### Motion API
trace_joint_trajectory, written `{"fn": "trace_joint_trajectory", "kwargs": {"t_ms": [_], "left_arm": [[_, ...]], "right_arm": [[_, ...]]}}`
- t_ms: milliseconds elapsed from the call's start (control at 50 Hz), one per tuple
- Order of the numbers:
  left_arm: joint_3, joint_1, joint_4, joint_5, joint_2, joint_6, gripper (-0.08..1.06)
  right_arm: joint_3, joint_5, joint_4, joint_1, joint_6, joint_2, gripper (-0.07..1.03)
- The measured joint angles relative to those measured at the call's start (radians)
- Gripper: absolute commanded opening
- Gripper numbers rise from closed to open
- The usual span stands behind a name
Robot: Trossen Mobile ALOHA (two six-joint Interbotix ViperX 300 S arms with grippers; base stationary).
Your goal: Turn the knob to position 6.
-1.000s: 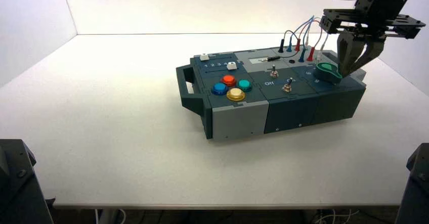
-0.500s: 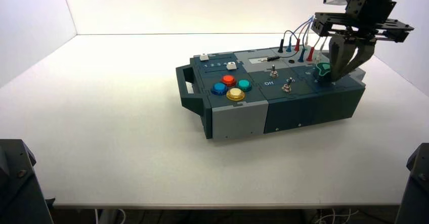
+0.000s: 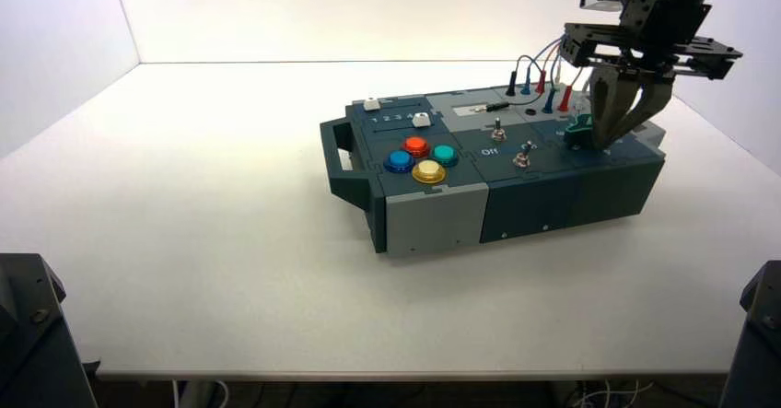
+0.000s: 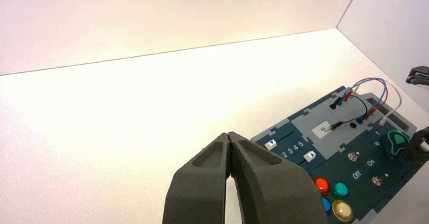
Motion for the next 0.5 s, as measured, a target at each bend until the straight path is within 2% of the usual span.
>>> {"fn": "trace_joint_trajectory", "kwargs": {"t_ms": [500], "left_arm": [[0.000, 0.000, 0.000, 0.000, -0.002, 0.000, -0.03]], "right_arm": [[-0.011, -0.002, 0.020, 0.023, 0.000, 0.002, -0.02]]}}
